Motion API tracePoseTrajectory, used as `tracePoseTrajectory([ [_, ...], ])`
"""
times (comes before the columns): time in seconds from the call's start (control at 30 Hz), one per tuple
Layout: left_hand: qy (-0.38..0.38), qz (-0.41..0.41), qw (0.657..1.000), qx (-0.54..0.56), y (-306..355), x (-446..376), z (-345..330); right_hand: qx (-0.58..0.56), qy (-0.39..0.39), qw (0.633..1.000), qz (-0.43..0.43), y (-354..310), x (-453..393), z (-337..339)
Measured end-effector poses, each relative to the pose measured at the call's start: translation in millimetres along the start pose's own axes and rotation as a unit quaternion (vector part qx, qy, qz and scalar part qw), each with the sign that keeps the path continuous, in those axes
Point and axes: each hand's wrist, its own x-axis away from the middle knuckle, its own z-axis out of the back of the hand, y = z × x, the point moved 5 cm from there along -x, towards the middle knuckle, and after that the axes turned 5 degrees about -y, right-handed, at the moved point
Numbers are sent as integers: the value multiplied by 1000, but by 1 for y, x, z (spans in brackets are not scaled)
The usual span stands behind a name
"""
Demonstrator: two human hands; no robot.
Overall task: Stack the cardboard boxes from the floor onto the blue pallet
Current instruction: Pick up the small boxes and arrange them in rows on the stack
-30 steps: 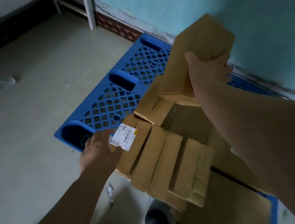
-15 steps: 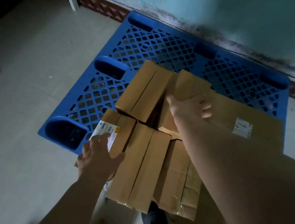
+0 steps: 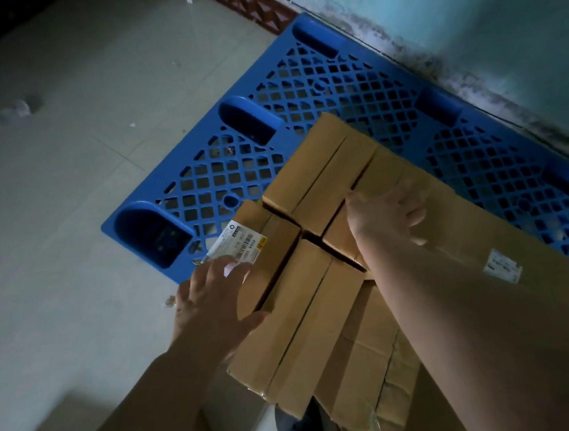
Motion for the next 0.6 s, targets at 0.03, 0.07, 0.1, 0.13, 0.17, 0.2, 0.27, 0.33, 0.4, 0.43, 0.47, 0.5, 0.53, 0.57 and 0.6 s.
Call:
tracePoseTrajectory([
  [0.03,9,2,1000,15,-5,4,0,17,16,999,30,-7,4,1],
  [0.07,20,9,999,35,-11,7,1,21,29,997,64,-15,8,2],
  [0.1,34,20,997,60,-18,11,2,12,38,994,99,-25,15,3],
  [0.13,48,35,995,85,-25,15,4,-3,44,990,136,-37,23,3],
  [0.17,60,52,991,104,-34,19,5,-14,47,983,177,-50,34,3],
  [0.2,71,71,988,119,-44,23,5,-16,54,974,221,-64,47,1],
  [0.27,95,112,977,157,-67,35,5,-9,71,948,311,-88,82,-4],
  [0.33,117,158,961,195,-92,54,3,-13,73,915,397,-104,126,-15],
  [0.4,137,198,945,220,-118,82,-3,-34,51,875,480,-109,179,-32],
  [0.43,145,216,938,229,-132,99,-8,-42,32,852,520,-108,208,-43],
  [0.47,151,234,931,235,-147,120,-14,-40,12,828,559,-103,238,-57],
  [0.5,153,251,926,237,-162,142,-23,-24,-7,805,592,-96,267,-72],
  [0.53,151,268,921,237,-177,165,-34,1,-26,786,617,-85,294,-90],
  [0.57,149,288,915,240,-192,191,-47,29,-44,771,635,-72,318,-110],
  [0.6,147,313,906,245,-208,217,-62,54,-62,758,647,-58,341,-130],
])
